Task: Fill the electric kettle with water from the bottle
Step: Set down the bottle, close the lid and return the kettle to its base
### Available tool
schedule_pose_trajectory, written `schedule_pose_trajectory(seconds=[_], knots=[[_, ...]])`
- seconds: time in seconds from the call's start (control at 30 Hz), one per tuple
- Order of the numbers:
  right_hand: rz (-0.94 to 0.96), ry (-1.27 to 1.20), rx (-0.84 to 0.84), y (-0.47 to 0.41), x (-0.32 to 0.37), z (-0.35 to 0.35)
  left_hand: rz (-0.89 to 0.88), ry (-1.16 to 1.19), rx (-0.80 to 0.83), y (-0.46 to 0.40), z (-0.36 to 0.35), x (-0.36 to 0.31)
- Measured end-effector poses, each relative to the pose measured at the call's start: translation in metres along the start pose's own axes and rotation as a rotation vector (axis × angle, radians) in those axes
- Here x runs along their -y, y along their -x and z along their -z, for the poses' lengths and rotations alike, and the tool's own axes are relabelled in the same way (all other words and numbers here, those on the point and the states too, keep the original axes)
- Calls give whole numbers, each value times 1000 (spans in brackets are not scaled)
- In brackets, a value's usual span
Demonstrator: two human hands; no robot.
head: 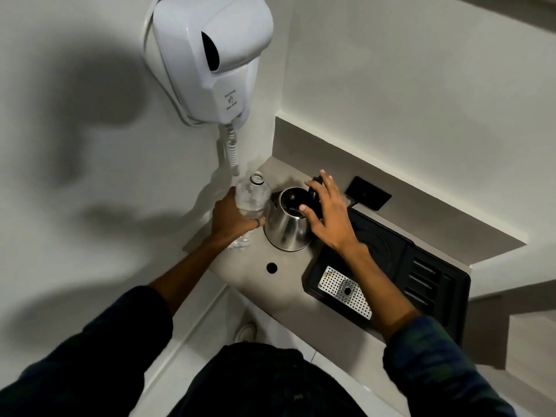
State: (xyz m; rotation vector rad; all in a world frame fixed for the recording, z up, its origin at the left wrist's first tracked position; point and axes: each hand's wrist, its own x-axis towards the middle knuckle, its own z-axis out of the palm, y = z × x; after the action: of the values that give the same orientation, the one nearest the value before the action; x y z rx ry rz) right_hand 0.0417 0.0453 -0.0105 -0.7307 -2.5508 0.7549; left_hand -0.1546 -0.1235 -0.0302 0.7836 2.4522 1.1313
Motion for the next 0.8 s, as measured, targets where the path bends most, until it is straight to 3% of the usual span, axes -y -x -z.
schedule_pose_trajectory(seconds=[0.1,0.27,0.7,0.8], knots=[[2,0,182,-24,9,7,56,63,-74,5,-1,15],[-17,268,444,-55,15,0,65,95,-157,11,-7,31],[-85,406,447,-61,31,-19,94,205,-148,33,-14,47],[-61,487,338,-25,21,-39,108,200,-72,43,-17,57]])
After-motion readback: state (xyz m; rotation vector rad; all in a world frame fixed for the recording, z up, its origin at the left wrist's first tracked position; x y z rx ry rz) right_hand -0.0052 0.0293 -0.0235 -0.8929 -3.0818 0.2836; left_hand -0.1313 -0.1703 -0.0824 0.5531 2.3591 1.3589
